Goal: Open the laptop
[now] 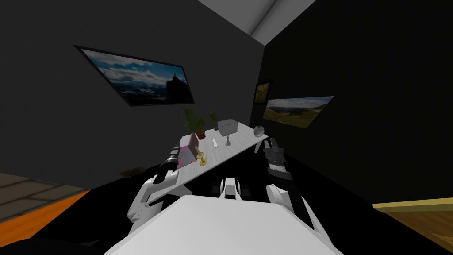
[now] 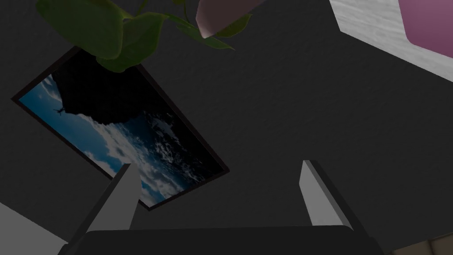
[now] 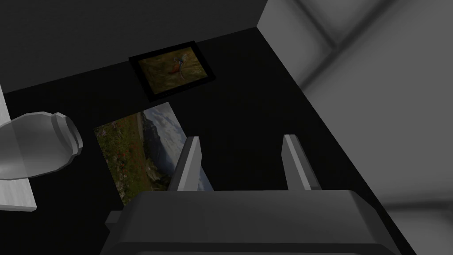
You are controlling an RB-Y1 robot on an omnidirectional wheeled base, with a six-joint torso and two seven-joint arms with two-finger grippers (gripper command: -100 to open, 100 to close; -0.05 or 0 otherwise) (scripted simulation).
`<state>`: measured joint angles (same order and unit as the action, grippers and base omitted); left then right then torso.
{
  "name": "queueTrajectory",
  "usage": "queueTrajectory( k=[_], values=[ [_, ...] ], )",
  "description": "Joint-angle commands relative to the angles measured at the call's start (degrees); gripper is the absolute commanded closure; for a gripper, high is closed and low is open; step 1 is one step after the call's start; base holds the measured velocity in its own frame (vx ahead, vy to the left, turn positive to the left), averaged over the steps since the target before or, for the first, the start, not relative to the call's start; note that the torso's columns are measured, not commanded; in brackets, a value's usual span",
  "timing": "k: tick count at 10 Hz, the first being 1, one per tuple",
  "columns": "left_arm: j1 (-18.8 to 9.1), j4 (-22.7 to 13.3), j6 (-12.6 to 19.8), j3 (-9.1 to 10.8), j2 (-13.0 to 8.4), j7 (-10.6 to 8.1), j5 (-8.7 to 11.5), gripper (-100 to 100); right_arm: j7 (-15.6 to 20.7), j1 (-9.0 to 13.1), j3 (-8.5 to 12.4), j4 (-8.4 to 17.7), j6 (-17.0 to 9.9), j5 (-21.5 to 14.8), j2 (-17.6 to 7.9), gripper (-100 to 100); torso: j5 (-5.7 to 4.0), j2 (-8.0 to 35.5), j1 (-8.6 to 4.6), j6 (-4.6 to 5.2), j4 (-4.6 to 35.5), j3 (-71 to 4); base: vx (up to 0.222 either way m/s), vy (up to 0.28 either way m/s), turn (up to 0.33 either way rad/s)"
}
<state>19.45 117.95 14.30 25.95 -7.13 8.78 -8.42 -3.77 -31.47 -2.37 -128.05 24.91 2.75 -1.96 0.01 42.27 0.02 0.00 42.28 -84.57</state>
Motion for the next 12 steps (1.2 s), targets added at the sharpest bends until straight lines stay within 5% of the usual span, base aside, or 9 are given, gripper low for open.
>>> queueTrajectory(
  k=[1, 8, 11, 12],
  values=[
    [-0.84, -1.04, 4.16, 2.34, 0.45, 0.11, -0.64, -100, 0.0, 0.0, 0.0, 0.0, 0.0, 0.0, 0.0, 0, -0.03, 0.04, -0.07, -0.01, 0.01, 0.02, 0.057, -0.106, -0.114],
    [-2.9, -2.89, 12.38, 6.76, 3.25, 0.55, -2.24, -100, 0.0, 0.0, 0.01, 0.0, 0.0, 0.0, 0.0, 0, 0.21, -0.22, 0.01, 0.23, -0.18, -0.06, 0.048, -0.067, -0.08],
    [-3.07, -2.48, 12.27, 7.22, 3.53, 0.47, -2.35, -100, 0.0, 0.0, 0.01, 0.0, 0.0, 0.0, -0.01, 0, 0.22, -0.31, 0.2, 0.11, -0.19, -0.15, 0.015, -0.025, -0.021],
    [-3.07, -2.47, 12.26, 7.22, 3.52, 0.47, -2.35, 100, 0.0, 0.0, 0.01, 0.0, 0.0, 0.0, -0.01, 0, 0.08, -0.07, 0.13, 0.03, -0.05, -0.03, 0.0, 0.0, 0.0]
  ],
)
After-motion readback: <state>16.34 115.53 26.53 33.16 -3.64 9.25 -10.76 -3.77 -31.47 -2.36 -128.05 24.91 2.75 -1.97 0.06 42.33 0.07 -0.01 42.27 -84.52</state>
